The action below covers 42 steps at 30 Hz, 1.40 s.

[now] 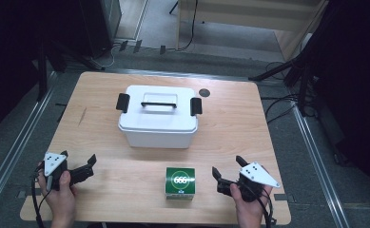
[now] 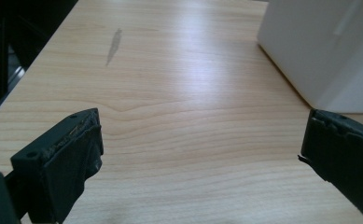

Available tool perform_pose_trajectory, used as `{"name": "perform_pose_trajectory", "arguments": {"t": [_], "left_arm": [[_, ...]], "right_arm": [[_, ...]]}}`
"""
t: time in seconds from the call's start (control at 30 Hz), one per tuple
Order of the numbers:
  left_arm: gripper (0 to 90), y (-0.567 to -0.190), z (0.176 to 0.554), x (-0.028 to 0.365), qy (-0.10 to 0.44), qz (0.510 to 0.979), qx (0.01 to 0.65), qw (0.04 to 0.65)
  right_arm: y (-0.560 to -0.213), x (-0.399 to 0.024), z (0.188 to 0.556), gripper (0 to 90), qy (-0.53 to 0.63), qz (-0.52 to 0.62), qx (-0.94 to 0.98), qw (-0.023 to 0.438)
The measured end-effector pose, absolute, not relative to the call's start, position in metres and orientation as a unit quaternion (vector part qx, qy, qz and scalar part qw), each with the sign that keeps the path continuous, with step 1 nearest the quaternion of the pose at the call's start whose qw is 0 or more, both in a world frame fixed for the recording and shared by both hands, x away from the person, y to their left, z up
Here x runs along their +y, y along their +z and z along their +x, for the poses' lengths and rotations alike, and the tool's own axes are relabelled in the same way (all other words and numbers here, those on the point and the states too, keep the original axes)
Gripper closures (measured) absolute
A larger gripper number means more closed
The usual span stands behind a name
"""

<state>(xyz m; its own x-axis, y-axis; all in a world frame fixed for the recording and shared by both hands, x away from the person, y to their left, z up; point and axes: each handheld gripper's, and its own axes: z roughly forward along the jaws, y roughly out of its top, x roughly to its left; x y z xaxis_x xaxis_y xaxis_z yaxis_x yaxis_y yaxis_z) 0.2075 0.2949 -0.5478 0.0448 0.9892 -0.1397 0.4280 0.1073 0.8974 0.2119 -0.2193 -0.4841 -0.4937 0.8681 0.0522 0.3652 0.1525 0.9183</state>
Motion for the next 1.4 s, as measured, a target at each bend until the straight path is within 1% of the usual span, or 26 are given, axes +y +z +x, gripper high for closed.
{"name": "perform_pose_trajectory", "arguments": {"t": [0.13, 0.23, 0.37, 0.47, 0.63, 0.77, 0.87, 0.93, 1.1, 1.2, 1.3, 1.4], "left_arm": [[0.0, -0.549, 0.207, 0.292, 0.333, 0.588, 0.602, 0.426], [0.0, -0.551, 0.209, 0.290, 0.334, 0.592, 0.601, 0.421], [0.0, -0.551, 0.209, 0.289, 0.339, 0.592, 0.601, 0.416], [0.0, -0.551, 0.209, 0.289, 0.340, 0.595, 0.599, 0.415], [0.0, -0.551, 0.206, 0.287, 0.349, 0.584, 0.603, 0.418], [0.0, -0.551, 0.204, 0.285, 0.364, 0.577, 0.604, 0.412], [0.0, -0.551, 0.204, 0.285, 0.368, 0.570, 0.608, 0.413], [0.0, -0.551, 0.205, 0.285, 0.379, 0.560, 0.614, 0.406], [0.0, -0.551, 0.203, 0.282, 0.386, 0.572, 0.599, 0.407], [0.0, -0.550, 0.206, 0.282, 0.380, 0.578, 0.598, 0.404], [0.0, -0.550, 0.209, 0.277, 0.384, 0.593, 0.593, 0.386], [0.0, -0.550, 0.211, 0.278, 0.379, 0.591, 0.602, 0.381]], "right_arm": [[-0.477, -0.224, 0.219, 9.1, 0.490, 0.427, 0.718, 0.249], [-0.463, -0.225, 0.229, 11.3, 0.478, 0.413, 0.732, 0.256], [-0.450, -0.223, 0.239, 11.8, 0.469, 0.399, 0.742, 0.265], [-0.441, -0.221, 0.248, 11.8, 0.468, 0.391, 0.748, 0.263], [-0.429, -0.216, 0.262, 11.9, 0.457, 0.377, 0.761, 0.263], [-0.424, -0.216, 0.275, 11.9, 0.474, 0.374, 0.764, 0.227], [-0.422, -0.215, 0.286, 12.0, 0.462, 0.367, 0.777, 0.218], [-0.421, -0.213, 0.292, 12.0, 0.456, 0.365, 0.784, 0.210], [-0.419, -0.213, 0.307, 12.1, 0.448, 0.360, 0.796, 0.188], [-0.416, -0.213, 0.316, 12.1, 0.437, 0.357, 0.805, 0.186], [-0.412, -0.211, 0.325, 12.2, 0.426, 0.347, 0.815, 0.184], [-0.408, -0.207, 0.333, 12.3, 0.415, 0.333, 0.828, 0.177]]}}
